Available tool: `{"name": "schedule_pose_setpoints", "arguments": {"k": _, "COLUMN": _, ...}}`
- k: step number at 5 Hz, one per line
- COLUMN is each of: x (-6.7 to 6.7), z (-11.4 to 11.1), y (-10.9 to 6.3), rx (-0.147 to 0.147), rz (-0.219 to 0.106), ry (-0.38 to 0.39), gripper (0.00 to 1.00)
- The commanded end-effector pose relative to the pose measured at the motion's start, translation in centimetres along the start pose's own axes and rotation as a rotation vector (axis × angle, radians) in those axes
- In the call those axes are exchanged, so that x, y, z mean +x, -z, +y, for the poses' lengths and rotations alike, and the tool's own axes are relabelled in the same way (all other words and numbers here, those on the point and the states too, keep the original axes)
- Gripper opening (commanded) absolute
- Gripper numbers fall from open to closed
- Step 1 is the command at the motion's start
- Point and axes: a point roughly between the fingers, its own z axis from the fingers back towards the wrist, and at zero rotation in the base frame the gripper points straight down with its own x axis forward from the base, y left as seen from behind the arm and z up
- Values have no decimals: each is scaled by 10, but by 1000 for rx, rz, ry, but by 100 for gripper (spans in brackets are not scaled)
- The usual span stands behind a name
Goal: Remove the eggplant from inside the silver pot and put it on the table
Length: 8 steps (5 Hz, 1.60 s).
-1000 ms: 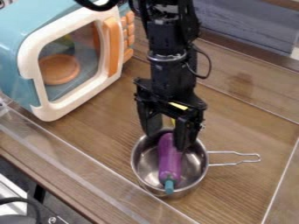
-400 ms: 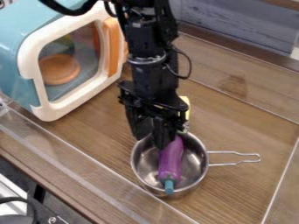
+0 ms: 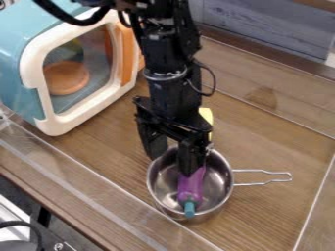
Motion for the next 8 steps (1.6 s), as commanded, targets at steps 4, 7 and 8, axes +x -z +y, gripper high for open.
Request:
{"name": "schedule_pose_setpoints", "arguments": {"k": 4, "x": 3, "z": -10, "y": 1, "rx": 18, "rz": -19, "ry": 214, "gripper": 100}}
{"name": "schedule_pose_setpoints", "arguments": {"k": 7, "x": 0, "z": -8, "y": 19, "rx": 17, "rz": -50, "ry": 219, "gripper": 100}}
{"name": "schedule_pose_setpoints", "arguments": {"k": 8, "x": 4, "z": -7, "y": 30, "rx": 16, "rz": -53, "ry": 230, "gripper": 100}}
